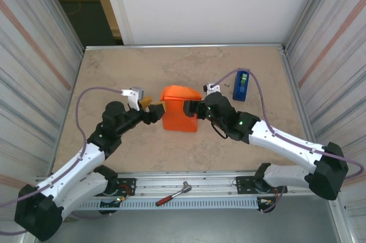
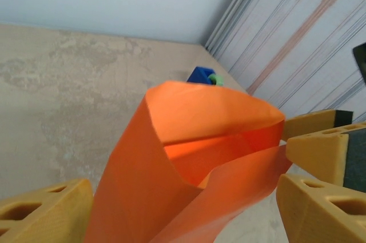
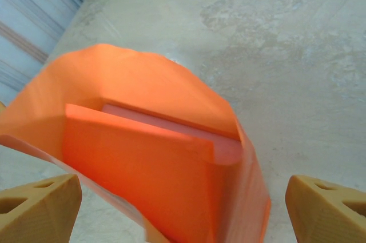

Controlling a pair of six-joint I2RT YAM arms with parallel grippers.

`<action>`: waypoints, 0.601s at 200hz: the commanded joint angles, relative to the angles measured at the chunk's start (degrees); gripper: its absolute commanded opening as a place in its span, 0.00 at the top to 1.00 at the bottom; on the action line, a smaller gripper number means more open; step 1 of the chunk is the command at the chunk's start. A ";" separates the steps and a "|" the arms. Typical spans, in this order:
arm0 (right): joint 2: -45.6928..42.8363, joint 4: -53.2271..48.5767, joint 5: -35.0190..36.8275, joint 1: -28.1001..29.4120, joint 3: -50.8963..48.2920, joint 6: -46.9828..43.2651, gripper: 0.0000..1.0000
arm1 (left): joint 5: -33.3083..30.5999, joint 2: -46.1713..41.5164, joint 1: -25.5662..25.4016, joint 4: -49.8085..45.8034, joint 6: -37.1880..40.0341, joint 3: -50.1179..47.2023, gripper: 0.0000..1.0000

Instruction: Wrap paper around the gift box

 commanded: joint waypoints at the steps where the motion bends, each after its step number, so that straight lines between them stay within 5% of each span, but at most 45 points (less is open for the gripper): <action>1: 0.35 0.06 2.98 0.44 -0.56 0.05 0.09 | -1.56 3.35 -0.80 0.69 0.50 0.73 0.16; 120: 13.02 4.68 5.73 -2.20 -0.19 3.59 0.16 | -8.48 24.67 -1.85 3.69 5.47 10.09 0.19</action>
